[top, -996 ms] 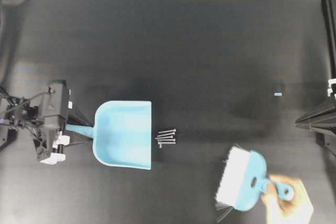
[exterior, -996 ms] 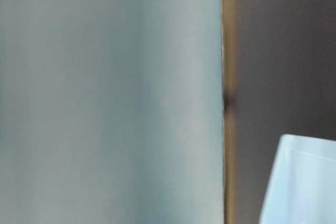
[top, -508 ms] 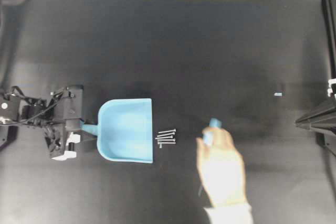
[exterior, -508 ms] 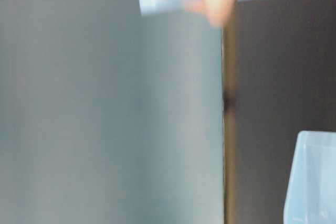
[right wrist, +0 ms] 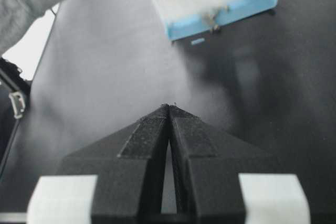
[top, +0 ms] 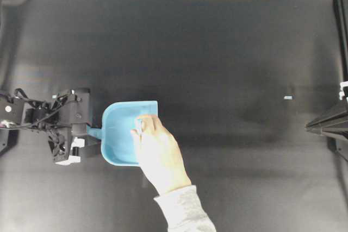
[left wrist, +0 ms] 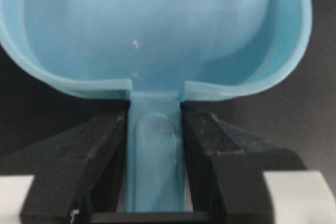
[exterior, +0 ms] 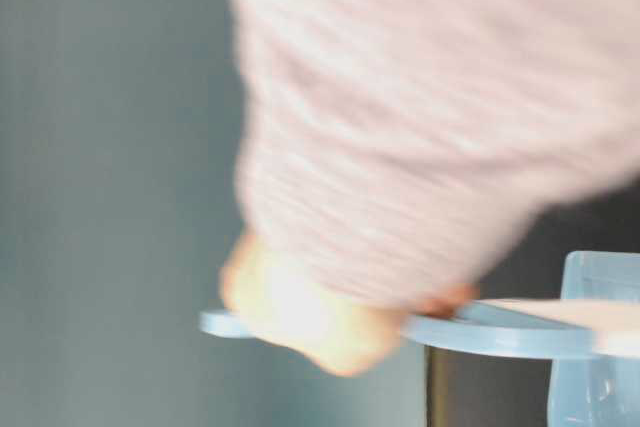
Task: Hold the dustpan with the left arm, while a human hand uses a hand brush to gather screws into the dustpan.
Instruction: 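Hold the dustpan steady with the left gripper while screws are brushed in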
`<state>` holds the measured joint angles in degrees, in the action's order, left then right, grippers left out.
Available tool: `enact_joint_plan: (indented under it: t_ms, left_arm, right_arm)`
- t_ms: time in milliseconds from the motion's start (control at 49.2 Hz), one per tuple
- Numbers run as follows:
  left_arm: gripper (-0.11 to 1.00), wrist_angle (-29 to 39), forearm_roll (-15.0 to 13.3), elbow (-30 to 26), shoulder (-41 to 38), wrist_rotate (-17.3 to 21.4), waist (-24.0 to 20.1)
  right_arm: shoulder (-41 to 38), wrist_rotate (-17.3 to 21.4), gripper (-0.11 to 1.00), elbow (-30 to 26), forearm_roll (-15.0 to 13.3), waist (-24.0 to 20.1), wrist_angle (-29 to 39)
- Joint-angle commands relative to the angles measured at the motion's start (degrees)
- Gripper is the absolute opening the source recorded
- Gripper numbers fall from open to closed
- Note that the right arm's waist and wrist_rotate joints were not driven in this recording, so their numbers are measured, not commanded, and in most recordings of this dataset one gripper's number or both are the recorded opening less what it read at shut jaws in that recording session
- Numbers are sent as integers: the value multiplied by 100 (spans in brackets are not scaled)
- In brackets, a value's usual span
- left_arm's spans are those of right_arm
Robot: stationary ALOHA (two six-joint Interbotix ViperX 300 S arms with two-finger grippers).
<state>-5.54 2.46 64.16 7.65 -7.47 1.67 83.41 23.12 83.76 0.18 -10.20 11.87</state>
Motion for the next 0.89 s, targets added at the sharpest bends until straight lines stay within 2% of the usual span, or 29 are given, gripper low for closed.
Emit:
enact_joint_plan:
  t_ms: [0,244,549,874]
  left_arm:
    - [31,-167,9,-26,-18,9,-9]
    - [31,-1116,18,325,-62,18,-62]
    - [31,-1529,18,369,-404,26,-97]
    - [31,-3094,18,765,-501,255,-105]
  right_arm:
    - [-18,0,0,-26,0,0,-35]
    - [-18,0,0,-26,0,0,-35]
    - [-9,9,0,-26,9,0,-35]
    - [-9,0,0,-26,0,0,-26]
